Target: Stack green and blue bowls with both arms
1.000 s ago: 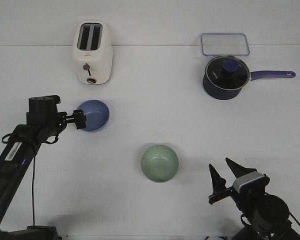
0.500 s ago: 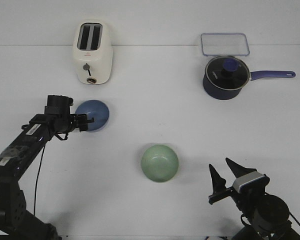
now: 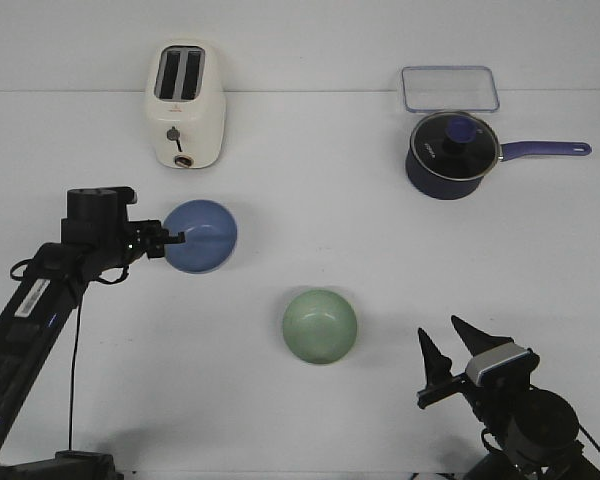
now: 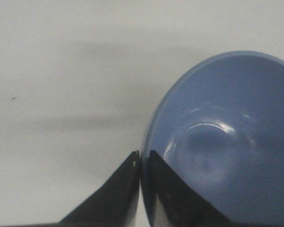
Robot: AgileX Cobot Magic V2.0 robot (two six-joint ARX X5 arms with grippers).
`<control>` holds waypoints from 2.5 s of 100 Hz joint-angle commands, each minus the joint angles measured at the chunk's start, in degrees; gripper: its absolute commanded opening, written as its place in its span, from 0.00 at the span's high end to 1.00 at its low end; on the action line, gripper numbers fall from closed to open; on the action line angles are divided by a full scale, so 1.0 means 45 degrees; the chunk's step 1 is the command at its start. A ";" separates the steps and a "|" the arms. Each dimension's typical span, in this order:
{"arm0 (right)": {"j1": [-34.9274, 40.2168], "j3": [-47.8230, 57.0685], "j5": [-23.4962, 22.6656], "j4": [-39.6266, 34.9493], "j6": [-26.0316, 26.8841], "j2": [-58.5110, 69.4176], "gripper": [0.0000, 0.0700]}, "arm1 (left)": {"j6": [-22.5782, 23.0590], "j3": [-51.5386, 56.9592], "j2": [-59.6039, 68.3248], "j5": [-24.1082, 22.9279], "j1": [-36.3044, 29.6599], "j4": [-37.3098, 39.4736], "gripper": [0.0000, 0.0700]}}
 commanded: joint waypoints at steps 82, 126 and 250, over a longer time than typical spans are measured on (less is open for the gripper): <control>0.0112 0.0107 0.0015 0.0121 0.0073 0.0063 0.42 | -0.1545 0.0107 0.1715 -0.1506 -0.8641 0.0350 0.95; 0.0112 0.0107 0.0015 0.0117 0.0073 0.0063 0.39 | -0.1073 0.0117 0.0359 -0.1559 -0.8126 0.0466 0.33; 0.0112 0.0112 0.0010 -0.0534 0.0063 0.0058 0.99 | -0.2623 -0.7956 -1.2522 -0.5187 -0.7028 0.1345 0.98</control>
